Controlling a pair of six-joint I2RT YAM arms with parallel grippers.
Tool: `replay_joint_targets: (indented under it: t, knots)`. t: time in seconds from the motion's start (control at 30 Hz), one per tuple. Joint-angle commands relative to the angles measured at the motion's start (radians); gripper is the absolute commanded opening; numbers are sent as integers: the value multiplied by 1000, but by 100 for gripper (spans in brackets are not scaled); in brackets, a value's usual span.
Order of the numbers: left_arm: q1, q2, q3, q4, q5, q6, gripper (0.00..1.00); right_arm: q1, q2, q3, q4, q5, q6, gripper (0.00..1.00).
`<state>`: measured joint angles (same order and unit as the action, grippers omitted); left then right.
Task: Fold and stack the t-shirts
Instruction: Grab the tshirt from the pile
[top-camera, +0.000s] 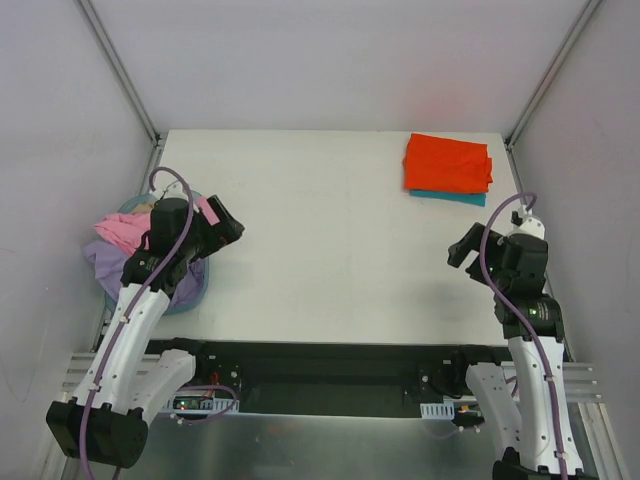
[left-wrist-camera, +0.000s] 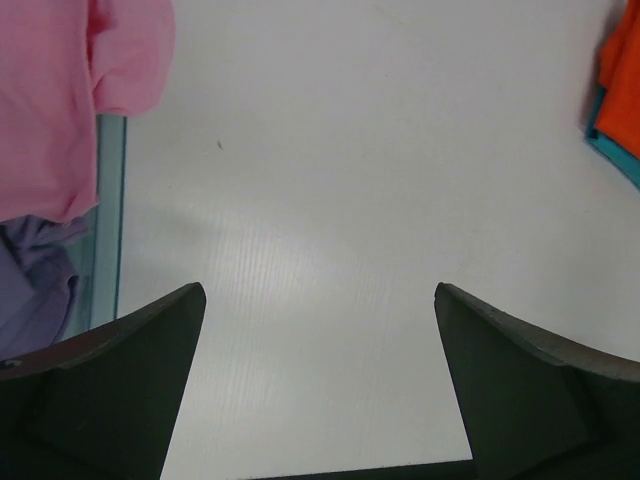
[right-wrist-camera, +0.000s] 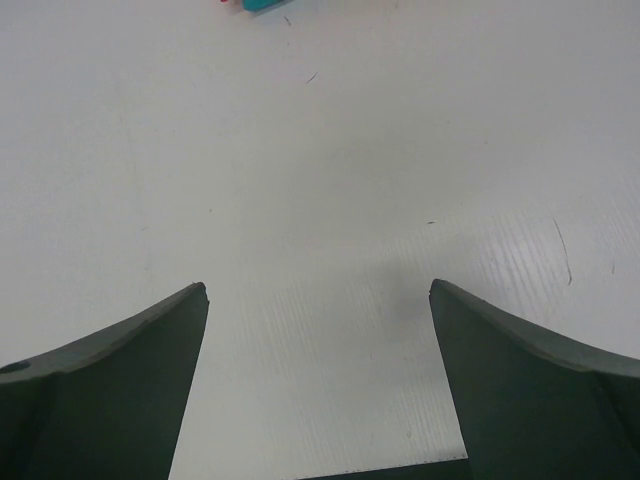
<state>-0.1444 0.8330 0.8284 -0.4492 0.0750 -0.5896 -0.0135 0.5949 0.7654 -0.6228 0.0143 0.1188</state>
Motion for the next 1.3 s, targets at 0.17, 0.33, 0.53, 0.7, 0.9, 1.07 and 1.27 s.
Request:
replay_joint_targets:
  t: [0.17, 0.33, 0.53, 0.7, 0.9, 1.07, 1.27]
  knots:
    - [35, 195, 241, -207, -510, -42, 99, -3, 25, 3, 51, -96, -28, 97]
    - [144, 360, 304, -233, -512, -73, 99, -3, 49, -3, 63, -119, -38, 97]
    - [313, 537, 353, -235, -468, -96, 99, -3, 72, -8, 64, -117, -39, 97]
    - [373, 685, 405, -235, -442, -72, 96, -3, 65, -9, 60, -117, -44, 97]
    - [381, 736, 422, -235, -393, -81, 62, -3, 65, -5, 52, -123, -47, 97]
    - [378, 693, 396, -235, -294, -91, 15, -3, 52, -15, 60, -123, -45, 97]
    - [373, 566, 377, -233, -268, -61, 0, -3, 57, -9, 55, -116, -44, 97]
